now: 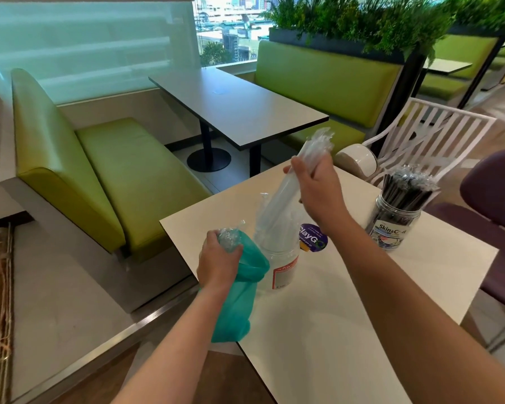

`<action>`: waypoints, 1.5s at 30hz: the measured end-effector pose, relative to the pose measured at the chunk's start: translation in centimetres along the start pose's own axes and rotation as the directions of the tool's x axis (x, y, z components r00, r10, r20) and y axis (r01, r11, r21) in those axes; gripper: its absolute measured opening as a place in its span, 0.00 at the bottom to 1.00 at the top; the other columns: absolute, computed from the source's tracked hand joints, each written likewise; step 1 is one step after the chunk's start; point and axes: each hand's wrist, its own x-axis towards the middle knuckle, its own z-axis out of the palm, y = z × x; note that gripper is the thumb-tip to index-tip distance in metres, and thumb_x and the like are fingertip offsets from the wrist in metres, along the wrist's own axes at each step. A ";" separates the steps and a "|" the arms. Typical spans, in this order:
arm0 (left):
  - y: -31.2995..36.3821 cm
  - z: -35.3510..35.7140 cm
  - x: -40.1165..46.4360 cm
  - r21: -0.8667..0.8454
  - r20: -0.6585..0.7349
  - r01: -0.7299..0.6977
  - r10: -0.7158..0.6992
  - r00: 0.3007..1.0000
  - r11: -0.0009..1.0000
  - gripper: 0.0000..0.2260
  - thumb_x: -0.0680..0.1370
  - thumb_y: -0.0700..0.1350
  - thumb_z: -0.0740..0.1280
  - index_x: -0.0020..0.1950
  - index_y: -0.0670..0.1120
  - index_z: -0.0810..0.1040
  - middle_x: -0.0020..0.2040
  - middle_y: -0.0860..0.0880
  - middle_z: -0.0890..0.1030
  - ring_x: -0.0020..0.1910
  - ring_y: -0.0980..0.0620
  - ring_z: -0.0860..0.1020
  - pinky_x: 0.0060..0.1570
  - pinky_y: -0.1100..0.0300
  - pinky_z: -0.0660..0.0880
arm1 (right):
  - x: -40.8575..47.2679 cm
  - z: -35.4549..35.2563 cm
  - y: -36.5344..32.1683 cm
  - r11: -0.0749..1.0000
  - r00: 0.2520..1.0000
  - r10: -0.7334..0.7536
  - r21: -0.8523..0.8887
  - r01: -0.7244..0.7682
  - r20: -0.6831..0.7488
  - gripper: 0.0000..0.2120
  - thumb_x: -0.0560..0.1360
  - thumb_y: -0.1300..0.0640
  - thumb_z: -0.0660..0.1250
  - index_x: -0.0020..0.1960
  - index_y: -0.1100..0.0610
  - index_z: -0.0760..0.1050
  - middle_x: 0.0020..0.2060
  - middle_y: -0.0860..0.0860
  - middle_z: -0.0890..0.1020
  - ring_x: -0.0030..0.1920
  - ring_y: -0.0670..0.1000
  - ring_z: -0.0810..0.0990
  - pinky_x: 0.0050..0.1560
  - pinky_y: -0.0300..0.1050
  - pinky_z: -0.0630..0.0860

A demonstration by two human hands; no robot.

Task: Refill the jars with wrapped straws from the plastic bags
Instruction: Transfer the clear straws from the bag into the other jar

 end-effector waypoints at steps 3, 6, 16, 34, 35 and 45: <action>0.2 0.7 0.2 0.036 0.023 -0.007 0.006 1.000 0.999 0.22 0.72 0.56 0.72 0.62 0.54 0.67 0.59 0.52 0.76 0.55 0.47 0.77 0.54 0.45 0.78 | -0.8 0.7 0.5 0.992 0.994 -0.046 -0.114 0.057 0.101 0.23 0.79 0.43 0.59 0.68 0.55 0.63 0.55 0.53 0.81 0.54 0.53 0.80 0.51 0.60 0.80; 0.6 1.6 0.4 0.027 0.055 -0.001 -0.001 0.998 1.000 0.24 0.71 0.57 0.73 0.61 0.54 0.67 0.59 0.52 0.76 0.56 0.46 0.77 0.55 0.44 0.77 | -1.8 1.7 1.5 0.981 0.983 -0.046 -0.178 0.078 0.176 0.21 0.80 0.43 0.59 0.67 0.53 0.62 0.54 0.54 0.81 0.52 0.54 0.80 0.50 0.59 0.79; 1.6 3.4 1.0 0.015 0.098 0.047 -0.048 0.994 0.999 0.32 0.67 0.59 0.77 0.64 0.51 0.68 0.61 0.50 0.75 0.60 0.46 0.75 0.59 0.45 0.75 | -1.8 1.8 2.5 0.942 0.990 -0.043 -0.326 0.085 0.134 0.21 0.81 0.46 0.57 0.68 0.56 0.60 0.56 0.54 0.78 0.53 0.53 0.80 0.51 0.46 0.78; 0.9 3.7 1.5 -0.069 0.131 0.100 -0.091 0.987 0.993 0.33 0.63 0.61 0.79 0.60 0.54 0.67 0.59 0.52 0.77 0.56 0.48 0.78 0.54 0.47 0.79 | 1.1 4.8 5.5 0.864 0.937 -0.091 -0.441 0.242 0.337 0.20 0.74 0.57 0.71 0.65 0.53 0.74 0.60 0.52 0.74 0.54 0.52 0.78 0.58 0.43 0.75; 0.9 3.7 1.5 -0.072 0.135 0.096 -0.085 0.987 0.993 0.33 0.62 0.62 0.79 0.60 0.54 0.67 0.59 0.52 0.77 0.56 0.48 0.78 0.54 0.47 0.79 | 1.0 5.0 6.2 0.825 0.925 -0.070 -0.501 0.264 0.373 0.18 0.74 0.58 0.71 0.64 0.55 0.75 0.60 0.52 0.74 0.54 0.53 0.78 0.57 0.44 0.75; 1.0 3.4 1.2 -0.089 0.155 0.077 -0.063 0.986 0.993 0.32 0.65 0.60 0.78 0.61 0.52 0.67 0.59 0.50 0.77 0.56 0.48 0.78 0.54 0.48 0.79 | -0.1 5.7 8.3 0.676 0.886 -0.149 -0.609 0.415 0.439 0.10 0.76 0.61 0.69 0.57 0.60 0.79 0.57 0.53 0.75 0.47 0.49 0.82 0.48 0.36 0.76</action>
